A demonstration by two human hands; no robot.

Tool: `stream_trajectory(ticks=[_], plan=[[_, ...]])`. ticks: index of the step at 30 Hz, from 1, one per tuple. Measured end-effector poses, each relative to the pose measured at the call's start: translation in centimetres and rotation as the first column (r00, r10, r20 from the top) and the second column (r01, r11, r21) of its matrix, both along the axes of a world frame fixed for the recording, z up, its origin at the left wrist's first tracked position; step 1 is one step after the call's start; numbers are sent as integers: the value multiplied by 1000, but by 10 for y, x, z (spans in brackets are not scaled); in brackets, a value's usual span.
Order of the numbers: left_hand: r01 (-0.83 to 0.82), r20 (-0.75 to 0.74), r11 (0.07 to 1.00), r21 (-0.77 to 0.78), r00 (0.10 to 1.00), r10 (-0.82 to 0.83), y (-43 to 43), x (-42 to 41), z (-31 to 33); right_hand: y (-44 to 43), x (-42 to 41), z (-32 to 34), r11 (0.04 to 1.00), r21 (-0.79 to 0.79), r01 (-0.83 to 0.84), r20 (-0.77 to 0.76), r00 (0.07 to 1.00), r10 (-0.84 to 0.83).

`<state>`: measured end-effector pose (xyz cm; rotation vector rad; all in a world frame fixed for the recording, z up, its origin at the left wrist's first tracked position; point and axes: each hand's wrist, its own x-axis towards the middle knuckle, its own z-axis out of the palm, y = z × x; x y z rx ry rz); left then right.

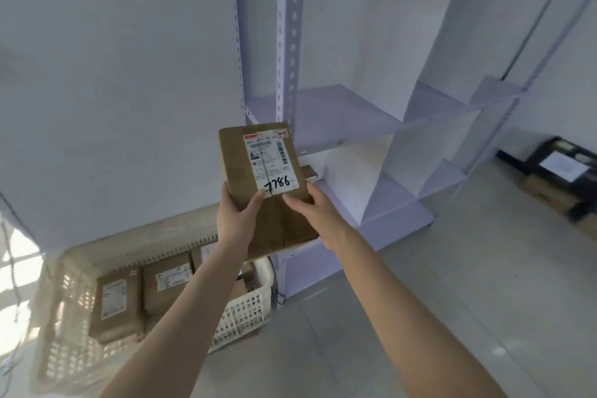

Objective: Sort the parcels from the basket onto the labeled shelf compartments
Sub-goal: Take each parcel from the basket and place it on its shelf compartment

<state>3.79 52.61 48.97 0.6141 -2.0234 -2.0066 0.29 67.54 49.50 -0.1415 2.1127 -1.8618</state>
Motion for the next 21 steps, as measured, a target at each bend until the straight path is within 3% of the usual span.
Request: stream_trajectory(ticks=[3,11,18,21], plan=[[-102,13,993,60,995,101,12,9,-5,8,-1,-1,1000,-1,-25,-39,999,25],[-152,-32,987,41,988,154,56,34,5,57,0,-1,991,2,-135,-47,990,135],[-76,-63,993,88,995,82,88,41,15,86,0,5,977,-90,-194,-27,981,192],[1,-72,994,108,997,7,112,29,19,114,-3,7,988,-99,-119,-16,993,118]])
